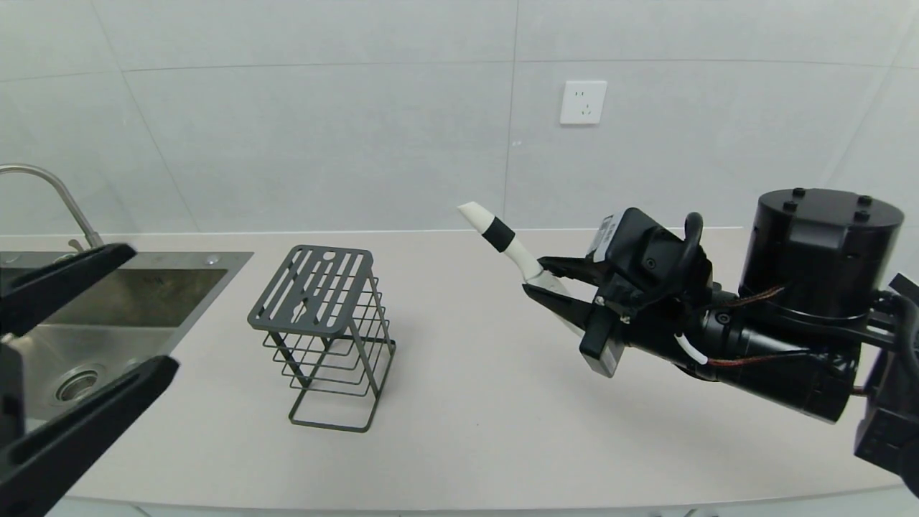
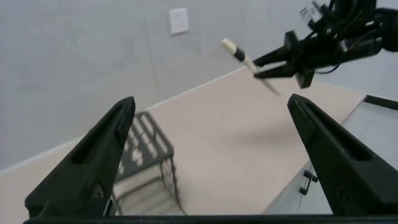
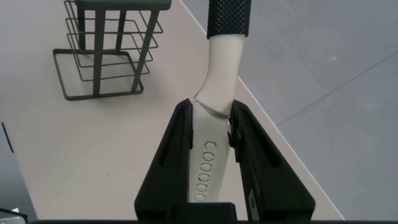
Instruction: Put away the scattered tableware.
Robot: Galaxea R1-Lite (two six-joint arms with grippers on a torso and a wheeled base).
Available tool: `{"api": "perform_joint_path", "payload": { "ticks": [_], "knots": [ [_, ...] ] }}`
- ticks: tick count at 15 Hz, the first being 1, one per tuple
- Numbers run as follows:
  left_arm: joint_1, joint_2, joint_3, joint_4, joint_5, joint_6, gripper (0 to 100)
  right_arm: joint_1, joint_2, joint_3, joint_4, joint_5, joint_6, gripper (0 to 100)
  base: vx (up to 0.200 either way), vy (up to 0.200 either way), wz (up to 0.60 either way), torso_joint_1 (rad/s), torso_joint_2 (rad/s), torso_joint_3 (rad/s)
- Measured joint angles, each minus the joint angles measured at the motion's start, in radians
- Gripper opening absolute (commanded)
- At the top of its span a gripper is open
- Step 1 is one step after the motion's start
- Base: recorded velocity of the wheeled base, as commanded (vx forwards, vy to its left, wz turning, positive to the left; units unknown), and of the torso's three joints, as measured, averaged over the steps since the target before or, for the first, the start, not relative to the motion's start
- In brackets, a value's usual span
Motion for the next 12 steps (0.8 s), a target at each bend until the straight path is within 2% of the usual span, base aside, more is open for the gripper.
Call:
{"api": "perform_joint_path", "payload": {
  "ticks": [2,4,5,7,8,10,12],
  "knots": [
    [-0.054,0.146,-0.006,-0.143,-0.076,0.003,100,0.000,-0.007,-0.005,-0.001,0.019,0.004,0,0.000,0.000,0.00,0.000,0.00,0.000],
    [-0.085,0.244,-0.015,-0.187,-0.158,0.012,100,0.004,-0.009,-0.009,-0.007,0.022,0.004,0,0.000,0.000,0.00,0.000,0.00,0.000],
    [-0.091,0.284,-0.017,-0.204,-0.182,0.033,100,0.012,-0.009,-0.014,-0.007,0.023,0.004,0,0.000,0.000,0.00,0.000,0.00,0.000],
    [-0.068,0.369,-0.020,-0.263,-0.207,0.088,100,0.037,-0.009,-0.029,-0.008,0.023,0.004,0,0.000,0.000,0.00,0.000,0.00,0.000],
    [-0.053,0.410,-0.021,-0.311,-0.230,0.102,100,0.047,-0.009,-0.034,-0.011,0.023,0.004,0,0.000,0.000,0.00,0.000,0.00,0.000],
    [-0.030,0.518,-0.033,-0.476,-0.323,0.113,100,0.057,-0.009,-0.036,-0.013,0.023,0.004,0,0.000,0.000,0.00,0.000,0.00,0.000],
    [-0.013,0.627,-0.083,-0.594,-0.413,0.104,100,0.060,-0.012,-0.037,-0.013,0.023,0.004,0,0.000,0.000,0.00,0.000,0.00,0.000]
  ]
}}
